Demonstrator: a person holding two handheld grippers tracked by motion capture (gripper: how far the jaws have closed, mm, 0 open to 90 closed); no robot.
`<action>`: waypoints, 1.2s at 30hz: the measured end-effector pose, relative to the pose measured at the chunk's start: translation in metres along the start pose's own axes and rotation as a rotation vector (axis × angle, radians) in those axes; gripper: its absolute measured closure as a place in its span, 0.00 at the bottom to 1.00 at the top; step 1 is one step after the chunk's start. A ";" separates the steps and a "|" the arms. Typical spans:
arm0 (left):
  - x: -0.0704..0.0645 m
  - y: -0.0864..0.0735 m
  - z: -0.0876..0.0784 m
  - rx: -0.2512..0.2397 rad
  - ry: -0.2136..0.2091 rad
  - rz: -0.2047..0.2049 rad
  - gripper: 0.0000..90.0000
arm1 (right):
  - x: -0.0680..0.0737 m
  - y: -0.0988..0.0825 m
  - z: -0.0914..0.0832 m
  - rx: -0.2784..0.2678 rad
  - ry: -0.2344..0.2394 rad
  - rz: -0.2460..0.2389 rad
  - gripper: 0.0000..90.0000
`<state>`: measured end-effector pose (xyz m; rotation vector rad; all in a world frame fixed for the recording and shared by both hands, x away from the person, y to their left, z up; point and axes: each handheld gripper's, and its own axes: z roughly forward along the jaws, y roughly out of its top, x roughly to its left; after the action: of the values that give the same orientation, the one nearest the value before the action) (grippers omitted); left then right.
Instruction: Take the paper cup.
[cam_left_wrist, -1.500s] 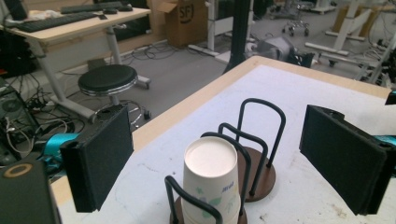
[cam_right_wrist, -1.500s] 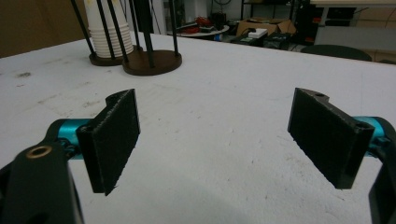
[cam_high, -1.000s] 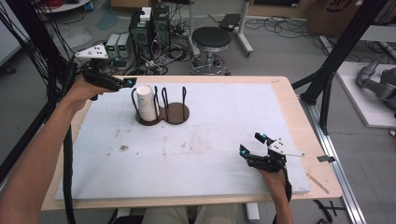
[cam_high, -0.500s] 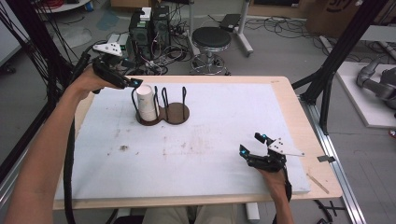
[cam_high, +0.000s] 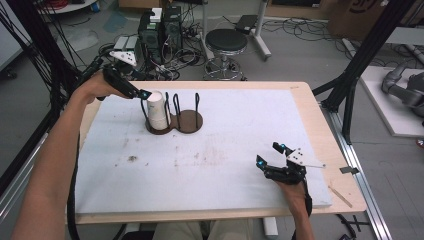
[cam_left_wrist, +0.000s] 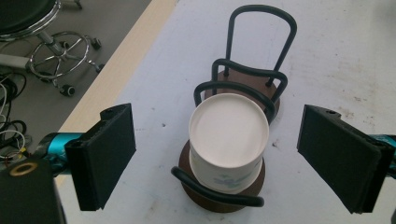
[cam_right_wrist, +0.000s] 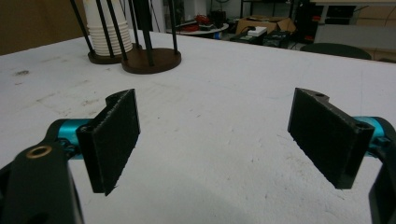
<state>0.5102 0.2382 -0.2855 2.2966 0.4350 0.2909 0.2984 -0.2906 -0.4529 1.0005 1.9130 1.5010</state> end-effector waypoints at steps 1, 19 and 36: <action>0.000 0.002 0.001 0.012 -0.003 0.008 0.13 | 0.000 0.000 0.000 0.003 0.002 0.001 0.19; -0.002 0.002 0.036 0.186 -0.038 0.074 0.15 | 0.000 0.000 0.000 0.005 0.002 -0.002 0.19; -0.002 0.001 0.050 0.252 -0.035 0.086 0.17 | 0.000 0.000 0.000 0.003 0.004 0.002 0.19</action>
<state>0.5253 0.2039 -0.3187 2.5668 0.3737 0.2493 0.2986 -0.2906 -0.4528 1.0017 1.9183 1.5024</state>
